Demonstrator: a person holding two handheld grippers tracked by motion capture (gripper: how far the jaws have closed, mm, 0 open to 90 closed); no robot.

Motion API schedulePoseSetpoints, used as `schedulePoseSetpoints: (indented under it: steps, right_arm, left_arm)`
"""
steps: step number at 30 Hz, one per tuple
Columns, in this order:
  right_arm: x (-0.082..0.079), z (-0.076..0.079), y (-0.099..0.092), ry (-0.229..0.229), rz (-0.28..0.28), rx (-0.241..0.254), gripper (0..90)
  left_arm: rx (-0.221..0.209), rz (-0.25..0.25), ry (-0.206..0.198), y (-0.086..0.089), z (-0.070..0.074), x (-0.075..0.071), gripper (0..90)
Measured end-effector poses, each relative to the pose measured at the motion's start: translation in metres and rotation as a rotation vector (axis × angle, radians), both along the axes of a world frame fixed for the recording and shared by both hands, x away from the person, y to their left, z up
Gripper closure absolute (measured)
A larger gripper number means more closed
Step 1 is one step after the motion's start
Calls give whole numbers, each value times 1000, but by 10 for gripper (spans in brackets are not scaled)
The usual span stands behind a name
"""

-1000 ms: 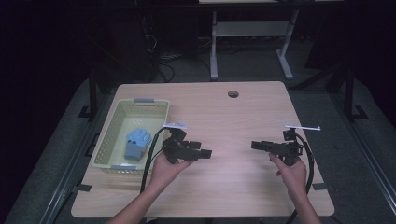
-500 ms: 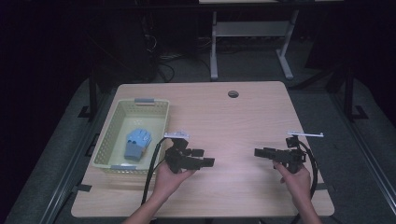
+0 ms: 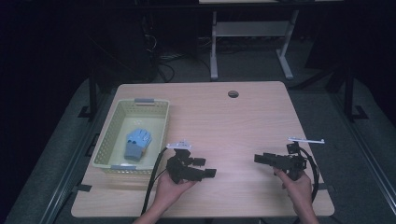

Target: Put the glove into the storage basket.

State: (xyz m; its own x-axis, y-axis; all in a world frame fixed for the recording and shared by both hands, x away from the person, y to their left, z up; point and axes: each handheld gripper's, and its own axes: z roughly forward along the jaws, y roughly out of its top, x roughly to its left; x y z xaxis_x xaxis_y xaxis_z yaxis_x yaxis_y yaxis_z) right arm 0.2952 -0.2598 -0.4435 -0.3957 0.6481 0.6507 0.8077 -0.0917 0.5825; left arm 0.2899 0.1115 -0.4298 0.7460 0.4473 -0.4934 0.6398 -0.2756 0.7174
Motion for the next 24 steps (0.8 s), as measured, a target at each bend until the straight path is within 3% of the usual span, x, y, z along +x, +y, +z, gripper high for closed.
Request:
schedulePoseSetpoints:
  steps: [6,15,18,21,24]
  right_arm:
    - [-9,-4,-1,-11,8,18,288]
    - [-20,-11,-11,-32,-34,37,277]
    - [-22,-16,-9,-34,-25,8,272]
    - [-23,-20,-4,-26,4,16,266]
    - [-23,-20,2,-36,35,-24,263]
  left_arm:
    - [12,-18,-14,0,-2,-7,252]
    - [8,-33,-44,7,-8,-17,252]
    - [4,-32,-52,10,-9,-22,248]
    - [2,-33,-65,12,-9,-26,248]
    - [-4,-30,-75,13,-8,-26,248]
